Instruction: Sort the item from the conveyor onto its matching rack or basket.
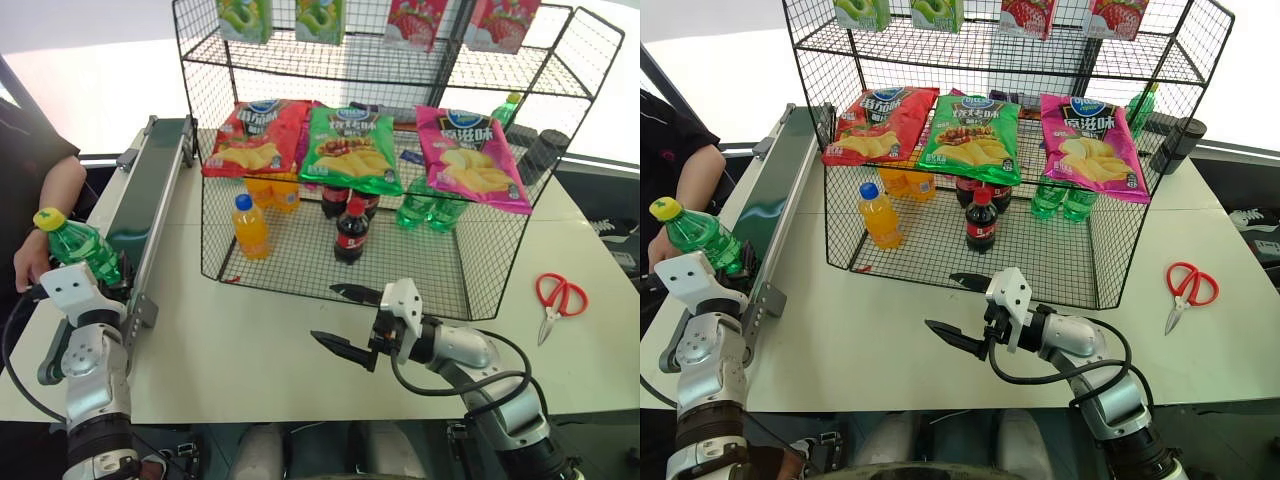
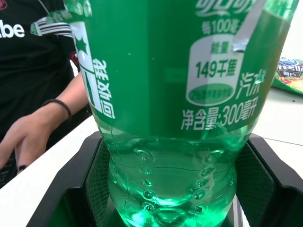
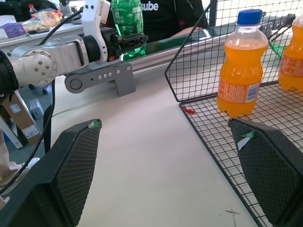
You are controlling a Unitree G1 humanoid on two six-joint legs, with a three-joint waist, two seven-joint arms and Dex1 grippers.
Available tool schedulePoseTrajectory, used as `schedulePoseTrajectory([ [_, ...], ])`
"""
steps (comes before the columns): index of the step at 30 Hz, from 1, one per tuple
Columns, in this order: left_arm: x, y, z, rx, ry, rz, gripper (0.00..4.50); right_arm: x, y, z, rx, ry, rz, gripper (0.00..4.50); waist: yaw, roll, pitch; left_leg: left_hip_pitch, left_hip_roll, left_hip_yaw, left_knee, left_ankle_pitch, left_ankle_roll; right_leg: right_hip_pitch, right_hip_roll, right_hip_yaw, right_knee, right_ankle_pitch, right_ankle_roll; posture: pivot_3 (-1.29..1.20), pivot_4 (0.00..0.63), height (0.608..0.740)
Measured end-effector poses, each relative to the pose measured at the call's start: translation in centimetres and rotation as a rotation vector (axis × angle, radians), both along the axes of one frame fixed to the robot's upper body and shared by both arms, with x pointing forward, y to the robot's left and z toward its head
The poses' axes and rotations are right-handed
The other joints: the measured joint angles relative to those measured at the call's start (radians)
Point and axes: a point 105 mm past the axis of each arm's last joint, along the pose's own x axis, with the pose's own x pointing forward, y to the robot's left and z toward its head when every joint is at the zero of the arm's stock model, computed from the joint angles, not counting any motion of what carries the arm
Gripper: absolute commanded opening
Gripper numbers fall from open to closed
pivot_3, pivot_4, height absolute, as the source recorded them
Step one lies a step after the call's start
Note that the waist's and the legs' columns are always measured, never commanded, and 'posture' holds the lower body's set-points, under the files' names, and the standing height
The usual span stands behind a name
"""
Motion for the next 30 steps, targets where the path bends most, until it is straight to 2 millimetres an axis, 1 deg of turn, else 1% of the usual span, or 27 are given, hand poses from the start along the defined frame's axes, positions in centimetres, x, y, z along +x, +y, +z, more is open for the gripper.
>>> schedulePoseTrajectory([
  [5, 0.0, 0.1, 0.3, 0.008, 0.0, -0.009, 2.99, 0.0, -0.1, 0.2, -0.005, -0.01, 0.0, 4.5, -0.001, -0.002, 0.0, -0.001, 0.0, 0.0, 0.0, 0.0, 0.0, -0.001, 0.0, 0.0, 0.0, 0.0, 0.0, 0.0, 0.15, 0.74],
  [7, 0.2, 0.1, 1.2, 0.025, -0.014, -0.034, 2.99, 0.3, -0.2, 0.5, -0.008, -0.024, -0.007, 4.5, -0.002, -0.005, 0.0, -0.005, 0.0, 0.0, 0.0, 0.0, 0.0, -0.004, 0.0, 0.0, 0.0, 0.0, 0.0, 0.0, 0.15, 0.74],
  [9, 0.5, -0.5, 3.2, 0.064, -0.061, -0.1, 2.99, 0.6, -0.3, 0.9, -0.01, -0.043, -0.012, 4.5, -0.002, -0.008, 0.0, -0.01, 0.0, -0.001, 0.001, 0.0, -0.001, -0.008, 0.0, -0.001, 0.0, 0.001, 0.001, 0.0, 0.15, 0.74],
  [11, 0.8, -2.3, 5.7, 0.105, -0.125, -0.223, 2.99, 0.8, -0.5, 1.2, -0.013, -0.056, -0.021, 4.5, 0.0, -0.008, 0.0, -0.013, -0.001, -0.001, 0.002, 0.001, -0.001, -0.01, -0.001, -0.002, 0.0, 0.002, 0.002, 0.0, 0.15, 0.74],
  [12, 0.8, -3.8, 7.2, 0.127, -0.162, -0.314, 2.99, 1.0, -0.7, 1.4, -0.014, -0.065, -0.026, 4.5, 0.0, -0.008, 0.0, -0.013, -0.003, -0.001, 0.001, 0.001, -0.001, -0.01, -0.003, -0.001, 0.0, 0.002, 0.003, 0.0, 0.15, 0.74],
  [14, 0.5, -6.7, 8.6, 0.142, -0.196, -0.473, 2.99, 1.3, -0.9, 1.8, -0.009, -0.078, -0.034, 4.5, -0.005, -0.007, 0.0, -0.012, -0.004, -0.001, 0.001, 0.001, -0.001, -0.009, -0.004, -0.001, -0.002, 0.002, 0.003, 0.0, 0.15, 0.74],
  [16, -0.1, -9.2, 8.5, 0.131, -0.186, -0.611, 2.99, 1.5, -1.0, 2.4, 0.004, -0.091, -0.034, 4.5, -0.011, -0.006, 0.001, -0.012, -0.004, -0.001, 0.001, 0.0, 0.0, -0.008, -0.004, -0.001, -0.002, 0.002, 0.003, 0.0, 0.15, 0.74],
  [18, -0.6, -11.3, 7.4, 0.113, -0.133, -0.733, 2.99, 1.7, -1.3, 2.8, 0.015, -0.099, -0.042, 4.5, -0.024, -0.006, 0.001, -0.012, -0.004, -0.001, 0.001, 0.0, 0.0, -0.009, -0.004, -0.001, -0.002, 0.002, 0.003, 0.0, 0.15, 0.74],
  [21, -1.5, -14.6, 5.5, 0.14, -0.033, -0.929, 2.99, 1.8, -1.4, 3.2, 0.021, -0.1, -0.05, 4.5, -0.028, -0.004, 0.002, -0.012, -0.003, -0.001, 0.001, 0.0, 0.0, -0.009, -0.003, -0.002, -0.001, 0.002, 0.002, 0.0, 0.15, 0.74],
  [25, -2.6, -19.4, 3.6, 0.165, 0.032, -1.172, 2.99, 1.6, -0.4, 3.8, 0.038, -0.108, -0.029, 4.5, -0.023, -0.002, 0.003, -0.012, -0.004, -0.001, 0.002, 0.0, 0.0, -0.008, -0.003, -0.002, 0.0, 0.0, 0.0, 0.0, 0.15, 0.74],
  [27, -2.5, -21.5, 3.2, 0.161, 0.032, -1.257, 2.99, 1.5, 0.1, 4.0, 0.055, -0.1, -0.021, 4.5, -0.02, -0.002, 0.003, -0.012, -0.004, -0.002, 0.003, 0.0, 0.0, -0.007, -0.003, -0.002, 0.0, 0.001, 0.0, 0.0, 0.15, 0.74],
  [30, -1.8, -24.4, 3.1, 0.167, 0.001, -1.365, 2.99, 1.5, 0.6, 4.2, 0.081, -0.086, -0.027, 4.5, -0.019, -0.002, 0.003, -0.012, -0.004, -0.002, 0.004, 0.0, 0.001, -0.007, -0.002, -0.002, 0.0, 0.002, 0.003, 0.0, 0.15, 0.74],
])
